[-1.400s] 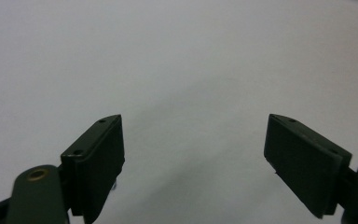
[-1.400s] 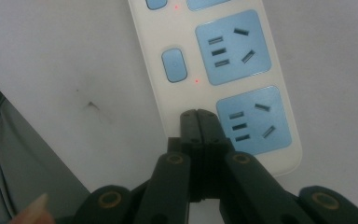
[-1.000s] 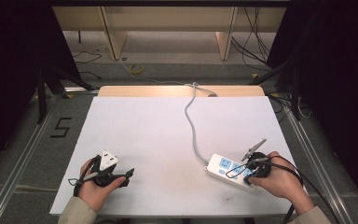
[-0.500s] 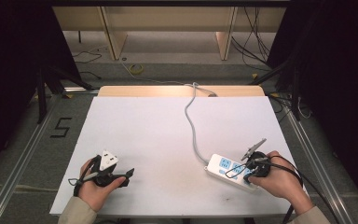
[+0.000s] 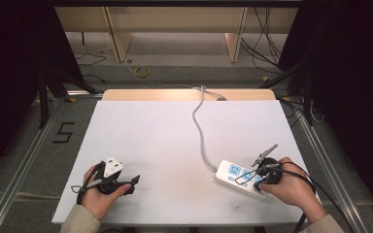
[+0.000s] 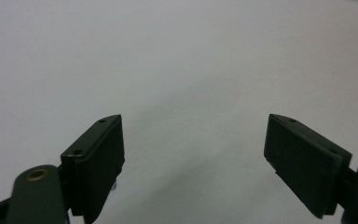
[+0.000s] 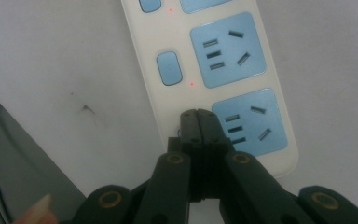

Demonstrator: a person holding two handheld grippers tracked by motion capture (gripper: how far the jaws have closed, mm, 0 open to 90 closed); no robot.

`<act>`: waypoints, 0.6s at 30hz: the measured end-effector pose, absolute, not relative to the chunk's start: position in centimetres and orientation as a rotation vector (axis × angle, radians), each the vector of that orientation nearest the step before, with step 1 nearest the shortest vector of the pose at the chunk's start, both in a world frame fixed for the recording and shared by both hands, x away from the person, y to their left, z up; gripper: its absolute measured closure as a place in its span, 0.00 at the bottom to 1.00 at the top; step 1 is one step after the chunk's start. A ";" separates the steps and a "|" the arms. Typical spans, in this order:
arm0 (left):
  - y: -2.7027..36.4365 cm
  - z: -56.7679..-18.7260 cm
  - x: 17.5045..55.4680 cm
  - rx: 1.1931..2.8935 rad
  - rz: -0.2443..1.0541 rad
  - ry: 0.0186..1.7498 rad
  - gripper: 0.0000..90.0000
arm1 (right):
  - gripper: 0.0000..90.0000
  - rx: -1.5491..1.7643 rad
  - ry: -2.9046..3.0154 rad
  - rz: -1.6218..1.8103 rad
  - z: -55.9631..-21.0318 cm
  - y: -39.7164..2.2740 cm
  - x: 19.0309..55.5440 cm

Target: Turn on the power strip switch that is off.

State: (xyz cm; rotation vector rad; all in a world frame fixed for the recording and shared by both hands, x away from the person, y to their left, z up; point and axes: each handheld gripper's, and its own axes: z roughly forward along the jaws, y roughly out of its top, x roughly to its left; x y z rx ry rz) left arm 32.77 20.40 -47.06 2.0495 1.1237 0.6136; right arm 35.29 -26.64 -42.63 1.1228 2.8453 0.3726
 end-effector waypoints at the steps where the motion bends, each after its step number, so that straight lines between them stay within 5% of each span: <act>1: 20.4 -47.1 32.8 2.049 0.613 1.124 0.22 | 1.00 1.125 2.844 0.372 -42.6 -26.6 35.3; 18: 20.4 -47.0 32.7 2.048 0.614 1.124 0.22 | 1.00 1.134 2.831 0.343 -42.7 -26.3 35.2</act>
